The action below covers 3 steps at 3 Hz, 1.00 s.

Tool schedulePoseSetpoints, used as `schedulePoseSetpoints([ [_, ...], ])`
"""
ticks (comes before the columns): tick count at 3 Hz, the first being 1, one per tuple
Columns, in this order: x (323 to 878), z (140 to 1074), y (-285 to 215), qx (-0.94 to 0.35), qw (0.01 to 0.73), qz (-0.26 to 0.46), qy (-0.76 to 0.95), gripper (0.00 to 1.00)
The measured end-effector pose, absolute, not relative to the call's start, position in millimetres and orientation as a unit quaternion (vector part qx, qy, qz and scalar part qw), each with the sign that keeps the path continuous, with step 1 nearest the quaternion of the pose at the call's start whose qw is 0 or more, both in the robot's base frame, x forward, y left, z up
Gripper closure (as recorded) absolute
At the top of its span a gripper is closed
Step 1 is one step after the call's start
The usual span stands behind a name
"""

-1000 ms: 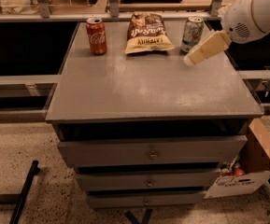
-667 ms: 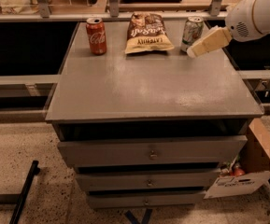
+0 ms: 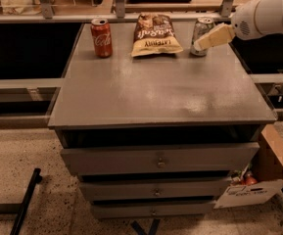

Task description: Move 7up can near coke can

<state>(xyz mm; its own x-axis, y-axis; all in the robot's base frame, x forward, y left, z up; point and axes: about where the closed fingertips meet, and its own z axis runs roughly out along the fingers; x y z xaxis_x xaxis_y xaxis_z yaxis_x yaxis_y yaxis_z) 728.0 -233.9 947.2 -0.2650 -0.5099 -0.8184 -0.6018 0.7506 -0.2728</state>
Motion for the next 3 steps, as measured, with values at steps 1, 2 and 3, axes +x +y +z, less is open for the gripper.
schedulePoseSetpoints([
  [1,750.1,940.1,-229.1,-0.346,0.499,0.060,0.792,0.00],
  [2,769.3,932.4,-226.6,-0.332,0.510,0.066,0.791,0.00],
  [3,787.5,920.1,-230.0,-0.302,0.528,0.070,0.790,0.00],
])
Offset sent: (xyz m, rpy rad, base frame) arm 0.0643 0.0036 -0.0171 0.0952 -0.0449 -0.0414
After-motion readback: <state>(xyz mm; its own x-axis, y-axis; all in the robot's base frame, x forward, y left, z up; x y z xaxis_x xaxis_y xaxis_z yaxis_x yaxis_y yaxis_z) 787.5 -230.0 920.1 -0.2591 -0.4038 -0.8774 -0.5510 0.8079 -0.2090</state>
